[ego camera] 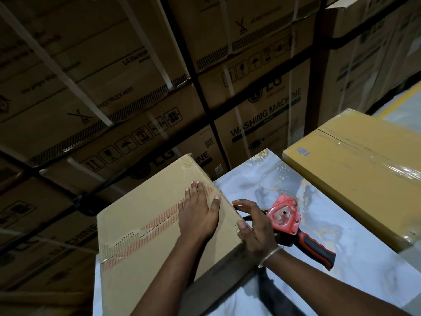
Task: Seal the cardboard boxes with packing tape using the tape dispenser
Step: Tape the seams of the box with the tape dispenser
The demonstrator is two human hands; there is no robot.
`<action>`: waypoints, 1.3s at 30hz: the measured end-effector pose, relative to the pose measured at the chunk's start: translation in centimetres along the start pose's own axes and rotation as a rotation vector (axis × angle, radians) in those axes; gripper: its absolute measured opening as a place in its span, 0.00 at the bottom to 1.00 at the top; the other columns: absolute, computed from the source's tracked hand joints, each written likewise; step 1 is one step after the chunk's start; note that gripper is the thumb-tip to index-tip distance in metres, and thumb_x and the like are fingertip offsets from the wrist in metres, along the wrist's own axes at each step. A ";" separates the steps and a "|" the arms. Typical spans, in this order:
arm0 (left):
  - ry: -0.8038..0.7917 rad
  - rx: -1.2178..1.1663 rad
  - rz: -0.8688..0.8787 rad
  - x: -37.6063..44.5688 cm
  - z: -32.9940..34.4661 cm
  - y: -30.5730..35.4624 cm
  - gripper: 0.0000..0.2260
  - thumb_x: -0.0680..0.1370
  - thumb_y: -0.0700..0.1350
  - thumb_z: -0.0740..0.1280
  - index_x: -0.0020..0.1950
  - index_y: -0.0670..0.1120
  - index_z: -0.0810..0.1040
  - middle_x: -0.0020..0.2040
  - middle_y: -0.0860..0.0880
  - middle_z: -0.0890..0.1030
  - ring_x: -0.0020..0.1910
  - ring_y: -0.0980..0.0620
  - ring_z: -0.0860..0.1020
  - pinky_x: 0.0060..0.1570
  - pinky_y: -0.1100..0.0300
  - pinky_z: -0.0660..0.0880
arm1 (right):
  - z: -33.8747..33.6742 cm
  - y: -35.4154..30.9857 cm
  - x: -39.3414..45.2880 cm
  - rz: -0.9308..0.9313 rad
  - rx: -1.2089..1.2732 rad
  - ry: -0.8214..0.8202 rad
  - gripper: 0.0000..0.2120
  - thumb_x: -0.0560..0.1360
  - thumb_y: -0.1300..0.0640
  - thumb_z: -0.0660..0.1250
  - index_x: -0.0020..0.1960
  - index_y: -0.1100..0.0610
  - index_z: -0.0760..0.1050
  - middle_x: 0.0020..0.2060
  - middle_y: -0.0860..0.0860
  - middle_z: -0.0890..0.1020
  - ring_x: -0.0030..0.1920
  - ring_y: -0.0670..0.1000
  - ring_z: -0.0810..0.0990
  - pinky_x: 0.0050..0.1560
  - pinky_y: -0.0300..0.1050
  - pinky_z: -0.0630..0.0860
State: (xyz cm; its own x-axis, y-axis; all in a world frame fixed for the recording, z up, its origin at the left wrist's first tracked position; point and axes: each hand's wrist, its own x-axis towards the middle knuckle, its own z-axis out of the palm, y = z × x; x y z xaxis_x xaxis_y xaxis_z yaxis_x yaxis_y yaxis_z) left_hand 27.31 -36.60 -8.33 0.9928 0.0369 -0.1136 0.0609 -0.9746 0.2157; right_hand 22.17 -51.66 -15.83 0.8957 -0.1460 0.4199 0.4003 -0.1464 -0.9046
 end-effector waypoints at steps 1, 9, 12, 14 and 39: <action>0.006 -0.008 0.000 -0.1 0.0 0.0 0.32 0.83 0.64 0.45 0.82 0.52 0.40 0.82 0.54 0.40 0.81 0.52 0.40 0.78 0.48 0.42 | -0.2 -0.2 0.3 0.087 0.079 -0.017 0.27 0.76 0.35 0.60 0.67 0.51 0.73 0.62 0.43 0.80 0.60 0.46 0.81 0.51 0.45 0.80; 0.016 -0.055 0.101 -3.5 0.7 0.3 0.30 0.82 0.65 0.45 0.82 0.57 0.42 0.81 0.58 0.40 0.80 0.55 0.41 0.78 0.49 0.43 | -0.6 -1.9 5.4 0.531 0.223 -0.310 0.34 0.77 0.32 0.60 0.79 0.43 0.60 0.76 0.40 0.63 0.76 0.44 0.62 0.75 0.47 0.61; 0.038 -0.096 0.119 -3.9 0.8 0.4 0.29 0.83 0.63 0.46 0.82 0.57 0.43 0.81 0.59 0.42 0.80 0.56 0.41 0.79 0.50 0.43 | 1.7 -2.7 8.2 0.497 0.141 -0.460 0.33 0.82 0.39 0.58 0.82 0.49 0.51 0.81 0.45 0.55 0.80 0.46 0.54 0.80 0.52 0.53; 0.059 -0.166 0.120 -3.6 0.9 0.4 0.27 0.84 0.60 0.48 0.82 0.58 0.47 0.81 0.61 0.48 0.80 0.56 0.45 0.79 0.49 0.47 | 2.9 -2.7 8.9 0.530 0.169 -0.545 0.38 0.81 0.36 0.58 0.83 0.49 0.47 0.82 0.46 0.49 0.81 0.46 0.49 0.81 0.54 0.50; 0.025 0.086 0.338 12.7 -4.3 -1.6 0.44 0.70 0.69 0.59 0.80 0.46 0.60 0.78 0.47 0.63 0.74 0.46 0.64 0.70 0.50 0.66 | 4.4 -0.3 8.8 0.638 0.189 -0.523 0.37 0.79 0.33 0.56 0.82 0.40 0.43 0.78 0.41 0.57 0.78 0.49 0.60 0.78 0.53 0.61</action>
State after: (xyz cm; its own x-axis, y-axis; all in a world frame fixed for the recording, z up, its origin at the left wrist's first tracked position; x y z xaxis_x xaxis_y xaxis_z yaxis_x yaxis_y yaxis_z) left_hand 40.21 -33.63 -5.99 0.9577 -0.2867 -0.0261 -0.2795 -0.9477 0.1540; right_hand 30.80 -48.63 -12.16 0.9165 0.3336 -0.2206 -0.2282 -0.0167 -0.9735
